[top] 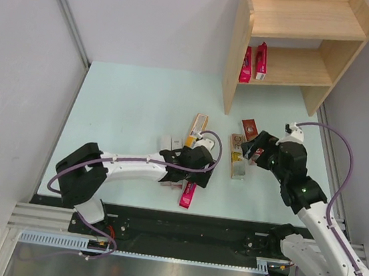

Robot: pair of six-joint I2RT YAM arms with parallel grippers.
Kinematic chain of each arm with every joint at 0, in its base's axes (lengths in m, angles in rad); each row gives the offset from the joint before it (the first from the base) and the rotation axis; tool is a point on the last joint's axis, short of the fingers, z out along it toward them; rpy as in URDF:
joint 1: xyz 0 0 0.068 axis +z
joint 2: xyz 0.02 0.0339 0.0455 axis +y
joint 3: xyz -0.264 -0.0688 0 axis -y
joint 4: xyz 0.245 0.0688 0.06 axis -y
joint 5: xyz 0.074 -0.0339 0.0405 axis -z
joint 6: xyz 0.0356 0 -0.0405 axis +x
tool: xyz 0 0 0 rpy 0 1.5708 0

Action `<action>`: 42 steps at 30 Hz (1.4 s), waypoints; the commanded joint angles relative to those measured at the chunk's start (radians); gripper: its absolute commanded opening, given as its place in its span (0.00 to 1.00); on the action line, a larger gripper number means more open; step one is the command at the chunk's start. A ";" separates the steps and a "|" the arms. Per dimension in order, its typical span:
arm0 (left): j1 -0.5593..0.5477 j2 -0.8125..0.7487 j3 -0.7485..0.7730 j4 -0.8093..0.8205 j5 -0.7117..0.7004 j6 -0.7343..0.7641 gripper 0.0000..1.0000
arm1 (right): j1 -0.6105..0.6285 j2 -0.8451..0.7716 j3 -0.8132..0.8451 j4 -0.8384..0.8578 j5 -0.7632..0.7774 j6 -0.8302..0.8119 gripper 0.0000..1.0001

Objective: Place and organize the toothpastes onto the shelf

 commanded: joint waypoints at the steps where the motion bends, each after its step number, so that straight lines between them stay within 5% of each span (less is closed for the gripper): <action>1: -0.006 0.047 0.068 -0.034 -0.029 -0.012 0.83 | 0.006 -0.046 -0.021 0.017 0.008 0.030 0.98; 6: -0.006 0.120 0.110 -0.048 -0.005 -0.011 0.81 | 0.015 -0.051 -0.032 0.014 -0.003 0.048 0.98; 22: -0.006 0.162 0.160 -0.100 -0.037 -0.012 0.36 | 0.052 -0.057 -0.036 -0.003 0.006 0.050 0.98; 33: 0.017 0.084 0.226 -0.131 -0.046 0.041 0.36 | 0.061 -0.077 -0.036 0.000 -0.006 0.048 0.98; 42: 0.192 -0.107 0.173 -0.007 0.191 0.064 0.34 | 0.171 -0.067 -0.029 0.029 0.031 0.050 0.98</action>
